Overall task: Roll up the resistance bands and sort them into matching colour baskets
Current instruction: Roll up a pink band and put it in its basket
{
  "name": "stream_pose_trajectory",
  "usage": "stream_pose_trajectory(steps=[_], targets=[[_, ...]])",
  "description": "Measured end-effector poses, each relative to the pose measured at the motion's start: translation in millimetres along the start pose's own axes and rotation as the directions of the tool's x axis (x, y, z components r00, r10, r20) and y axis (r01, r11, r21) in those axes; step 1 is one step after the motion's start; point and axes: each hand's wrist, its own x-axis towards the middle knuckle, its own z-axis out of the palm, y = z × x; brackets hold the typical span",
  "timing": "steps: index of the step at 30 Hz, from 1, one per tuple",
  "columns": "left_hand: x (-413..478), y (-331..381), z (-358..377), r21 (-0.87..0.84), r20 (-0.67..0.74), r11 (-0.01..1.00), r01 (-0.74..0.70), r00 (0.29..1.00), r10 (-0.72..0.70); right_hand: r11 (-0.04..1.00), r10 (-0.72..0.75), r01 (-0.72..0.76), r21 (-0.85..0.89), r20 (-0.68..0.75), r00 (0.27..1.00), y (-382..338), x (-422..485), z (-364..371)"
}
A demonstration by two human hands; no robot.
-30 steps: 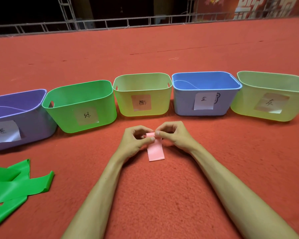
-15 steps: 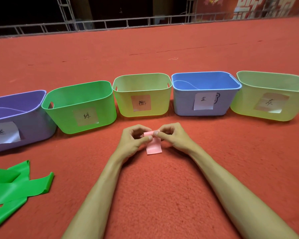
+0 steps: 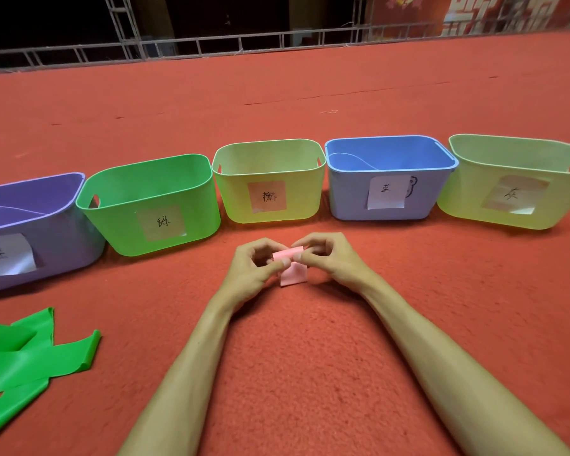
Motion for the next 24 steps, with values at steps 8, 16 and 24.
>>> stream_pose_trajectory(steps=[8, 16, 24], targets=[[0.4, 0.3, 0.2, 0.011, -0.006, 1.000, 0.001, 1.000, -0.001, 0.999, 0.013, -0.013, -0.040, 0.016, 1.000, -0.3, -0.7, -0.7], [0.1, -0.2, -0.7, 0.002, -0.002, 1.000, 0.026, 1.000, -0.026, 0.999, -0.042, 0.042, 0.004, 0.043, 0.998, -1.2, -1.3, -3.4], [-2.3, 4.2, -0.7, -0.014, 0.000, 1.000, -0.011, 1.000, 0.011, 0.999, 0.021, -0.021, -0.048, 0.000, 1.000, -1.2, -0.9, 3.6]])
